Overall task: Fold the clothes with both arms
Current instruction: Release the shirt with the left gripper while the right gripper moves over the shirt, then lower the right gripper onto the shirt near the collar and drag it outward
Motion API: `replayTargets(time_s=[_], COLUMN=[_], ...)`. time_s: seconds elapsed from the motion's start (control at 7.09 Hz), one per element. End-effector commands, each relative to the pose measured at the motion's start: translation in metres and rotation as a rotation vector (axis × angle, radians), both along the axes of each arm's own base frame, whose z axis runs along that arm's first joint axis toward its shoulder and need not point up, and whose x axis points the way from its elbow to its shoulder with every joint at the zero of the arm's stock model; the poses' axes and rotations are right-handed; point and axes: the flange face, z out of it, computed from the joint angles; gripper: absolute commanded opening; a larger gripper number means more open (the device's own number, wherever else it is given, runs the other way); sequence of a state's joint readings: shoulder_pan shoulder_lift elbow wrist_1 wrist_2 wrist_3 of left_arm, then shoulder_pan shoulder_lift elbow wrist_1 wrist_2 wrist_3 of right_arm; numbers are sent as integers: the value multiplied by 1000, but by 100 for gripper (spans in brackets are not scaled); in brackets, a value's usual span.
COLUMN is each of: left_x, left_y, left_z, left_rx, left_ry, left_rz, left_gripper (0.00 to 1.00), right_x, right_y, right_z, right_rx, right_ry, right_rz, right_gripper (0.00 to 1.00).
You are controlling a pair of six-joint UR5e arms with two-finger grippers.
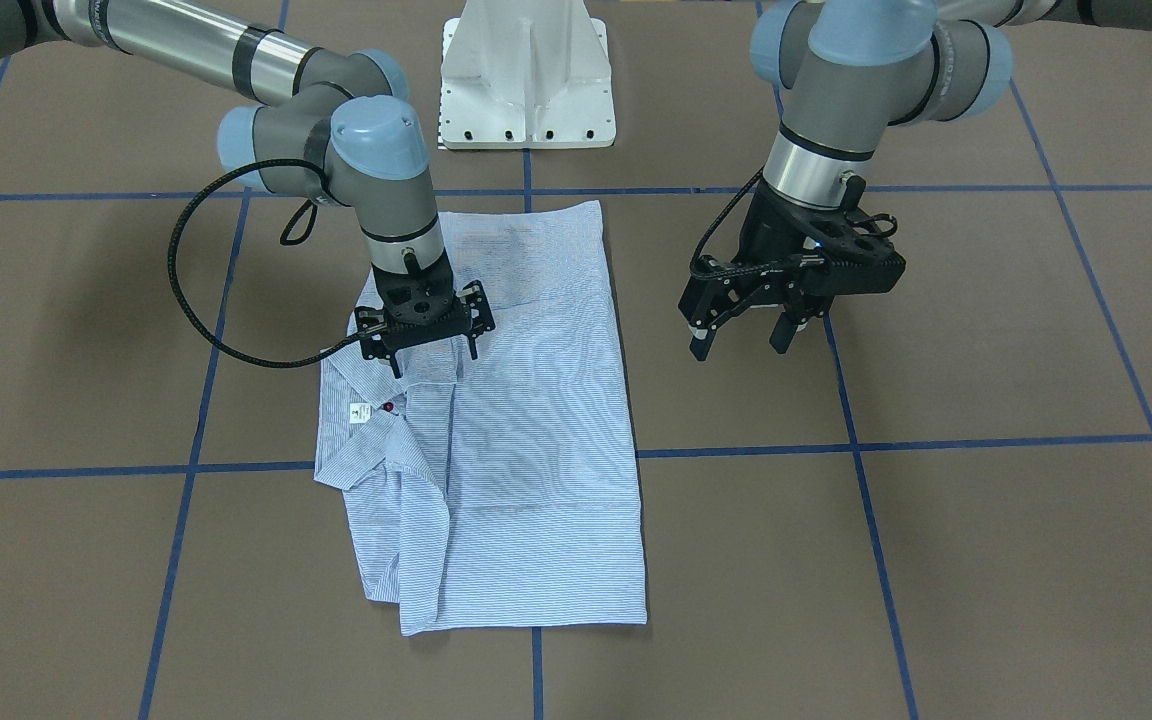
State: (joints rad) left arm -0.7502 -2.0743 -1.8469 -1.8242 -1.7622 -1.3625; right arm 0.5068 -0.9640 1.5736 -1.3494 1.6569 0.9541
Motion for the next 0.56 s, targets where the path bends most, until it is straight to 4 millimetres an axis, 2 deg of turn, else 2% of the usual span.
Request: replayTargets(time_s=[0.0, 0.42], left_x=[1, 2], left_y=[2, 1], left_z=[-2, -1], left_rx=[-2, -5], left_ry=[6, 6], left_rz=[2, 2], left_gripper=[100, 100], right_x=[-7, -11], right_y=[1, 8], right_z=[9, 15], right_rx=[2, -2], right_ry=[73, 84], right_rz=[-40, -53], right_gripper=[100, 100])
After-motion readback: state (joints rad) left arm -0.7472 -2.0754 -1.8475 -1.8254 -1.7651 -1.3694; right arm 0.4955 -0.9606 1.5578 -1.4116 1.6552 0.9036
